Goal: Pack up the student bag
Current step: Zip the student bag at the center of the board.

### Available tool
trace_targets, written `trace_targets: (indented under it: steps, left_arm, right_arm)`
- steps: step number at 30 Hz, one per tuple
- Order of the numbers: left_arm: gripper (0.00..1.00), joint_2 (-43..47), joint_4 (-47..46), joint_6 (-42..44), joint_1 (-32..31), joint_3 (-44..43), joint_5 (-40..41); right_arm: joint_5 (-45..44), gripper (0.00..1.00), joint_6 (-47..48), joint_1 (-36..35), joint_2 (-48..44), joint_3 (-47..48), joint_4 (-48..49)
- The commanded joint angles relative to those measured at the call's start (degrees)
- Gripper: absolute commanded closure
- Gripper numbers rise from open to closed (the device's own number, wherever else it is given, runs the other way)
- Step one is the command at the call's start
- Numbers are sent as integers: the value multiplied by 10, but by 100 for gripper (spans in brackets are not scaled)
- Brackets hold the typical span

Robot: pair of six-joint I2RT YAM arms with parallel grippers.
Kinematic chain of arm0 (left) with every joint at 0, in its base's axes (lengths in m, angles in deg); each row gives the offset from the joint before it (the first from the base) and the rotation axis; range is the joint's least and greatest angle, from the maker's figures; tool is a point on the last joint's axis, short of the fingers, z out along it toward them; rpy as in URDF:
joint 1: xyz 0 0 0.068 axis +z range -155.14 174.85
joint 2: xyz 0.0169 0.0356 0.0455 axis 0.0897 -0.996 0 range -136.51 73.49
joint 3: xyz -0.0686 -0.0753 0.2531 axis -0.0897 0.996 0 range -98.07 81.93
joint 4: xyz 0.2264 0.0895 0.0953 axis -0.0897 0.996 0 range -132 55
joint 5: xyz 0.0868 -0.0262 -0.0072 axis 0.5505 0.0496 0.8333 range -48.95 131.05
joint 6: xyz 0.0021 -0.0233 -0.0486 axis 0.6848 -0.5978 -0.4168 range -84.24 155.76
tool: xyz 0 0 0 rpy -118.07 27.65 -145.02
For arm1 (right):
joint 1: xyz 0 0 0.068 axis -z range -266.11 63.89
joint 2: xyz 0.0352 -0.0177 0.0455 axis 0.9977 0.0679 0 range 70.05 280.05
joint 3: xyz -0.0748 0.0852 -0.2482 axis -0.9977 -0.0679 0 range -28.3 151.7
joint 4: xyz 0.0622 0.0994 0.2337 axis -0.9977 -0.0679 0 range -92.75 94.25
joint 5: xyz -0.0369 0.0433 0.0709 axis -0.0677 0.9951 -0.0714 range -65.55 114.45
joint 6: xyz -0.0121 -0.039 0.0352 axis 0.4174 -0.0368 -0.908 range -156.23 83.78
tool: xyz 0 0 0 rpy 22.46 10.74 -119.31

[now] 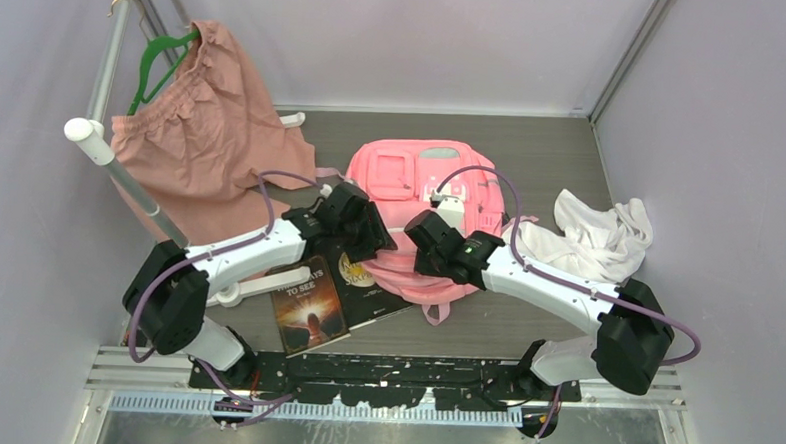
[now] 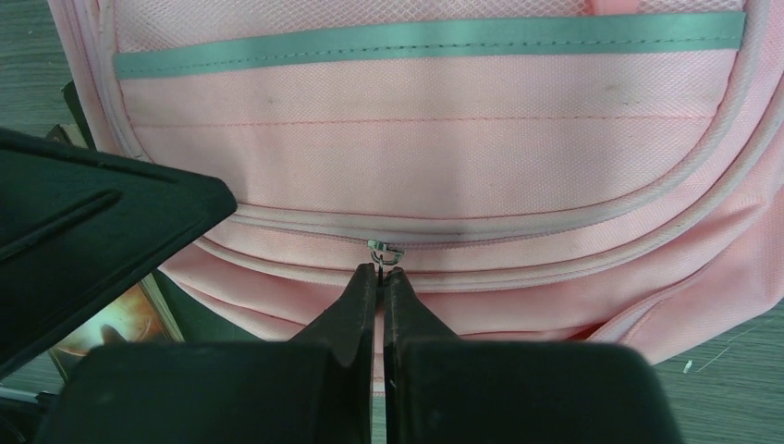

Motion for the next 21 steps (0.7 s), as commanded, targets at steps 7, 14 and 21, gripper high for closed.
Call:
trace_targets:
  steps: [7, 14, 21]
  left_arm:
    - [100, -44, -11, 25, -1, -53, 14]
    - [100, -2, -25, 40, 21, -33, 22]
    - [100, 26, -19, 63, 68, -26, 12]
  right_arm:
    - [-13, 99, -3, 15, -37, -5, -14]
    - [19, 99, 8, 95, -90, -57, -19]
    - [-12, 99, 34, 123, -98, -56, -52]
